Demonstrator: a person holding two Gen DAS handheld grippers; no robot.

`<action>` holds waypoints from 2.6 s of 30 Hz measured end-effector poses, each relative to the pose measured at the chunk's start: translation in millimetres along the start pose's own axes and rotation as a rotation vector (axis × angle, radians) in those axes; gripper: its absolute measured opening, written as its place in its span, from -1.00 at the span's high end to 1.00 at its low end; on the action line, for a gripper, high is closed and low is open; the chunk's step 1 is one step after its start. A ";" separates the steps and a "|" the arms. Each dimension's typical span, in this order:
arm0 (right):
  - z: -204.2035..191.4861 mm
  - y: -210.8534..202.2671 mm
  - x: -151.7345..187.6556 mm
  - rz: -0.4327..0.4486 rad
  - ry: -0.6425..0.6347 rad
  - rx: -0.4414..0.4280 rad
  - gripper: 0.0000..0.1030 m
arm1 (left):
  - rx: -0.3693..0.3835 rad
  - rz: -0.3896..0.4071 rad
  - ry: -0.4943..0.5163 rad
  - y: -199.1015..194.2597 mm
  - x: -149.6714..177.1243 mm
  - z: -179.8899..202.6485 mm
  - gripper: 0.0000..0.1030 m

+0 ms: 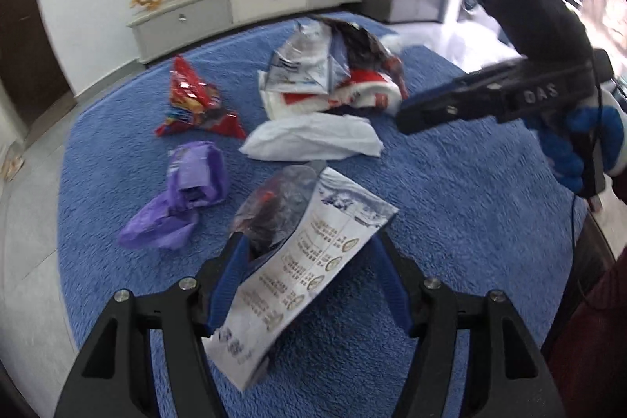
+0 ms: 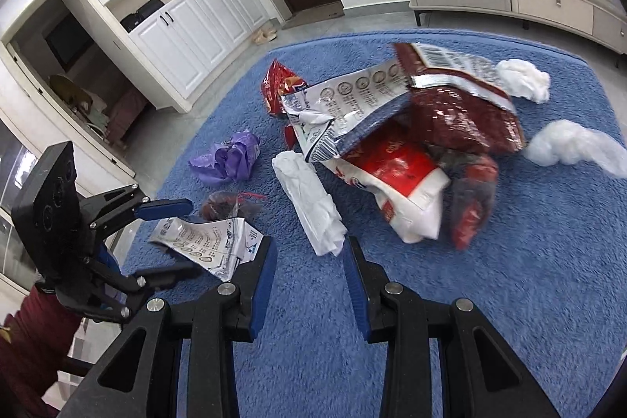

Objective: Collect trash
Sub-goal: 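Grasp the white tissue with the right tool while the left tool grasps the white milk packet, then carry the tissue and milk packet to the bin and open both tools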

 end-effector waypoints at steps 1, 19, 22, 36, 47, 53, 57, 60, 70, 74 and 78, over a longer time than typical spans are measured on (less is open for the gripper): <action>0.6 2.5 -0.3 -0.002 0.001 0.001 0.36 | 0.014 -0.016 0.017 4.6 0.9 1.1 -0.22; 7.2 46.1 -8.2 -0.016 0.012 -0.008 0.36 | 0.119 -0.018 -0.045 8.7 15.7 24.5 0.28; 5.8 50.9 -8.1 -0.021 0.000 -0.007 0.53 | 0.115 0.001 -0.088 2.1 15.9 21.6 0.28; -3.7 -12.5 19.8 0.061 -0.013 -0.006 0.87 | 0.171 0.223 -0.370 -74.6 -25.8 -6.7 0.29; -9.9 -89.6 34.7 0.223 0.038 -0.014 0.87 | 0.146 0.315 -0.422 -108.5 -64.0 11.4 0.29; 9.6 -129.8 34.8 0.318 0.095 0.010 0.87 | 0.184 0.294 -0.414 -78.0 -95.5 49.8 0.29; 38.7 -160.4 39.2 0.383 0.165 0.038 0.87 | 0.218 0.278 -0.390 -53.8 -129.7 82.3 0.29; 73.1 -182.2 41.5 0.430 0.248 0.082 0.87 | 0.243 0.256 -0.358 -29.1 -157.5 110.8 0.29; 204.9 -236.0 57.1 0.574 0.578 0.269 0.87 | 0.361 0.137 -0.236 89.6 -247.4 224.2 0.29; 252.1 -241.9 66.6 0.596 0.697 0.331 0.87 | 0.386 0.089 -0.193 138.0 -271.9 262.2 0.29; 304.3 -244.8 85.2 0.609 0.848 0.385 0.87 | 0.398 0.040 -0.180 187.8 -293.0 289.1 0.29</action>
Point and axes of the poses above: each gripper's, at about its wrist camera, not at the fingertips, and y roughly the way its jaws point, z to its right, x to its underside, the point moved 5 cm from there along y, roughly the way its jaws point, and after that the axes turned 7 degrees about z, right-handed, at the moved point
